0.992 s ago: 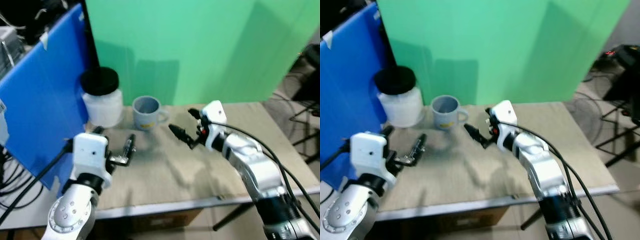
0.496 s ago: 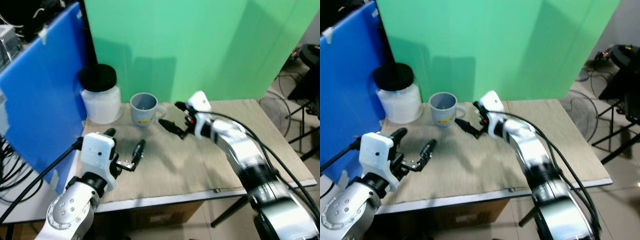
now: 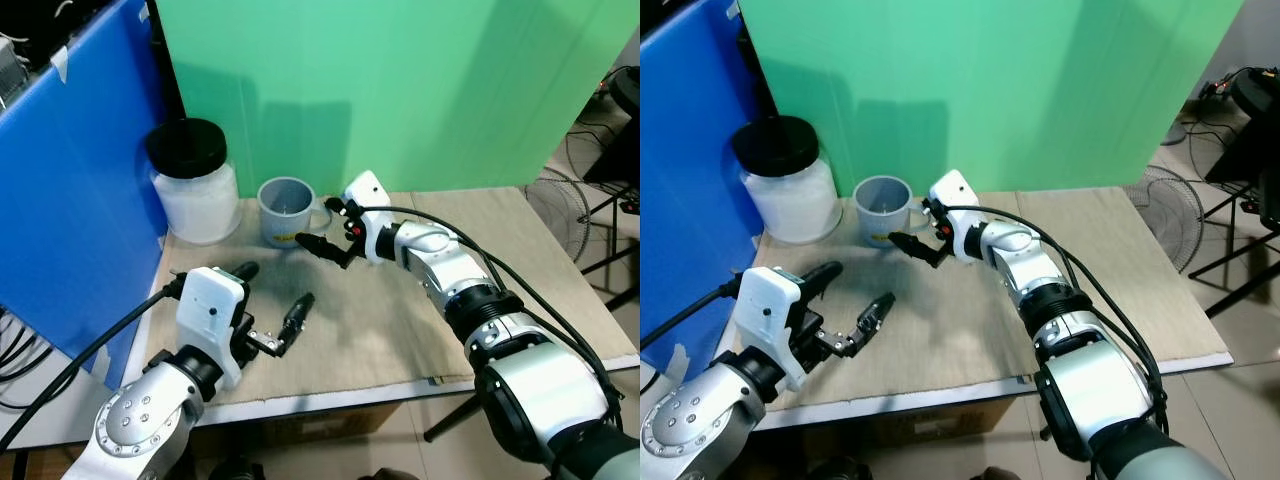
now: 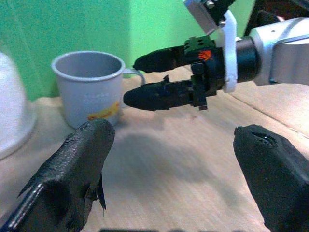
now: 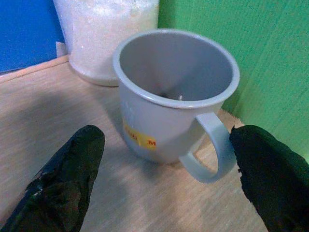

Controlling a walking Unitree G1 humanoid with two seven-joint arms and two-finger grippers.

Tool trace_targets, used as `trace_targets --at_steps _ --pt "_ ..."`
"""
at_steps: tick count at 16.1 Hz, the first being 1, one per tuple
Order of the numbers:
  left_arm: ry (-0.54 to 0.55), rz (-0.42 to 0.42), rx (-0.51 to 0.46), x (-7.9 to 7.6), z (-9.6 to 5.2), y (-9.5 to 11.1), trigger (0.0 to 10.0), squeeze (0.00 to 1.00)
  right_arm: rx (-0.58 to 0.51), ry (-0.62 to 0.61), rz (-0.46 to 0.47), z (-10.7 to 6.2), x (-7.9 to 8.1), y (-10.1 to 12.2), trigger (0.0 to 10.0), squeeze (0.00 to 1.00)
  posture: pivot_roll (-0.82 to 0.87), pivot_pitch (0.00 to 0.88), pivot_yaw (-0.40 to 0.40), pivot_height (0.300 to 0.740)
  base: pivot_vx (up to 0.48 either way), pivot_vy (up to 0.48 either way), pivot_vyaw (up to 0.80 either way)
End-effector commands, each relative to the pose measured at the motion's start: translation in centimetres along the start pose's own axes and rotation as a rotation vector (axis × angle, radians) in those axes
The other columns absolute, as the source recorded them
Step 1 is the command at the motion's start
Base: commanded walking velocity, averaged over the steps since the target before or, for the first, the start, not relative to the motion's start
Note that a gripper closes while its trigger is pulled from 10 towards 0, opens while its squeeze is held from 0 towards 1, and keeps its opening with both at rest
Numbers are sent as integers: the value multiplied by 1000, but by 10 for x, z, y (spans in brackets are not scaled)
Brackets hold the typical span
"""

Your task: Setting the table

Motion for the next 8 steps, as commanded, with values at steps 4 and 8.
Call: trace_targets --at_steps 4,8 --pt "-23 -2 -12 -6 -2 4 10000 0 24 116 14 -2 6 -5 4980 0 -1 87 -50 740 0 0 0" --pt "-27 0 -12 -7 -1 5 10000 0 30 67 15 3 6 -6 667 0 -1 86 -47 740 0 0 0"
Point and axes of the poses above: a point about 5 cm out from each wrist's last joint towards the gripper, its own z axis pointing out of the wrist towards the gripper, its own y axis along the axis of the wrist's last joint, x = y × z, the point moved 3 cm from there along z, pointing out of the wrist towards the gripper, and after that the axes turned 10 degrees about z, right-handed, at the moved point
